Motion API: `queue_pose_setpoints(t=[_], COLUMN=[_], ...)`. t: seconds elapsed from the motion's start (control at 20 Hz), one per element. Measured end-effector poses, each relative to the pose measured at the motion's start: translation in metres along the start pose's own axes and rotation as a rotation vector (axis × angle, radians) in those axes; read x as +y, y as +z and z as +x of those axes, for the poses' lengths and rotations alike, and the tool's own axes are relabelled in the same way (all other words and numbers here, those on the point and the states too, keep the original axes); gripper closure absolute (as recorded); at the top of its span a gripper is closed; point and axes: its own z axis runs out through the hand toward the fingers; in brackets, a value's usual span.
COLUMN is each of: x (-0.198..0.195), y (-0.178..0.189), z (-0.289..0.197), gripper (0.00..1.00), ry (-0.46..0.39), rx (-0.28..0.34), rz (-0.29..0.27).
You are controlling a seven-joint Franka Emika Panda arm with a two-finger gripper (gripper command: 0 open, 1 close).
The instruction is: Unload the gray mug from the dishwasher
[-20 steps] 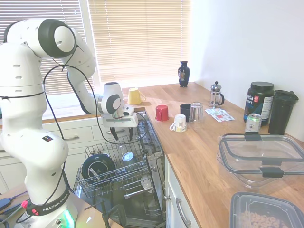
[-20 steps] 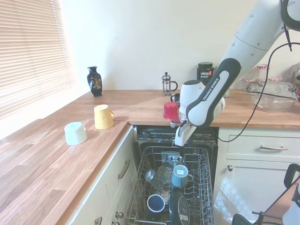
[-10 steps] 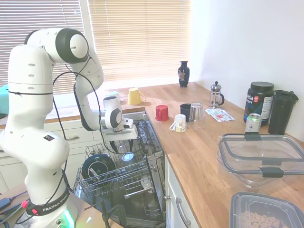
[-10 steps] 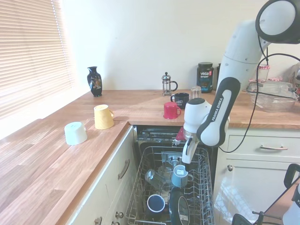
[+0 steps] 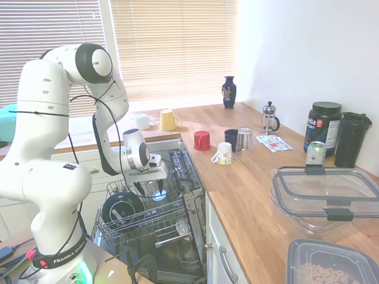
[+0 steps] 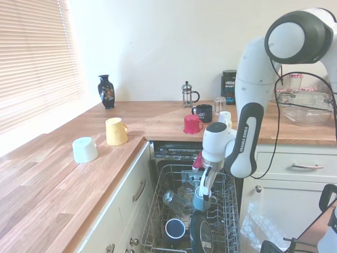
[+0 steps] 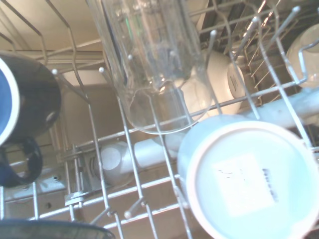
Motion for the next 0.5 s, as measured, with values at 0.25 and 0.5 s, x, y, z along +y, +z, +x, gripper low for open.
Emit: queue_pose_setpoints(t=[0.25, 0.5], x=[0.002, 0.021], y=[0.013, 0.022], z=[-0.008, -0.005], gripper=[0.0, 0.0], ry=[0.021, 0.043], rx=[0.018, 0.03], rz=[-0.007, -0.017])
